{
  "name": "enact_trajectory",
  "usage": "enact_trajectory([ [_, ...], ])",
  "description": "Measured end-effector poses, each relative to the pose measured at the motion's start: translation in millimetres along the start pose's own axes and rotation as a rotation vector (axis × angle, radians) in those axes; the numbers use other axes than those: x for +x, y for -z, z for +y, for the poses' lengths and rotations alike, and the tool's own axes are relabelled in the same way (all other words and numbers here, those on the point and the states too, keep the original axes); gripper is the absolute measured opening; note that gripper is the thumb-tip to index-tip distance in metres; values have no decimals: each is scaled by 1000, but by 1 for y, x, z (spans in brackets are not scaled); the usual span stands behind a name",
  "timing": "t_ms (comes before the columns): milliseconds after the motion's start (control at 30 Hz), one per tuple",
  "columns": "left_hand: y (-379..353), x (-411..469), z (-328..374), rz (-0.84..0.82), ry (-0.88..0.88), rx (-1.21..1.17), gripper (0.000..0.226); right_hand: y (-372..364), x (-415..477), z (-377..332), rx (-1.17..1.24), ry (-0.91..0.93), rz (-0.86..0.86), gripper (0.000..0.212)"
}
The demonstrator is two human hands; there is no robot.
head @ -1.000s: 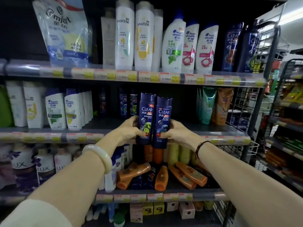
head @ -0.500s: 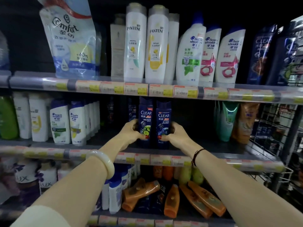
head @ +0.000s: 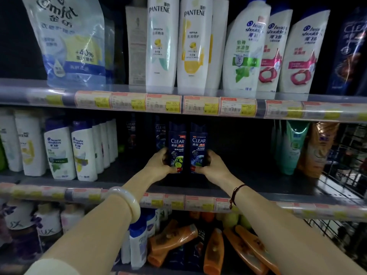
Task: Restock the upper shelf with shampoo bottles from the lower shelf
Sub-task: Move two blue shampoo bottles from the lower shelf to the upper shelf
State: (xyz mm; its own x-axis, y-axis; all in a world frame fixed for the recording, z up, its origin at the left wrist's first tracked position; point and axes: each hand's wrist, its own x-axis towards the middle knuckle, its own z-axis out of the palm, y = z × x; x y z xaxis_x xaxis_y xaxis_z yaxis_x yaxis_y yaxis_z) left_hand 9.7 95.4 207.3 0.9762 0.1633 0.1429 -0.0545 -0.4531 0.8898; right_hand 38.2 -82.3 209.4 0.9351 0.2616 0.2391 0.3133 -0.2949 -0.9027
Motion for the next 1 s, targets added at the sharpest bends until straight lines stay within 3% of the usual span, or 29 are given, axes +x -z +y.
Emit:
enact_trajectory([
  [433,-2,9,3,12,36,-38,82,0,15,9,-3,-63,-42,60],
  [700,10,-7,11,56,75,20,51,15,-2,5,-148,-155,28,62],
  [1000,11,-49,32,99,-27,196,38,32,-47,-20,-282,-93,81,46],
])
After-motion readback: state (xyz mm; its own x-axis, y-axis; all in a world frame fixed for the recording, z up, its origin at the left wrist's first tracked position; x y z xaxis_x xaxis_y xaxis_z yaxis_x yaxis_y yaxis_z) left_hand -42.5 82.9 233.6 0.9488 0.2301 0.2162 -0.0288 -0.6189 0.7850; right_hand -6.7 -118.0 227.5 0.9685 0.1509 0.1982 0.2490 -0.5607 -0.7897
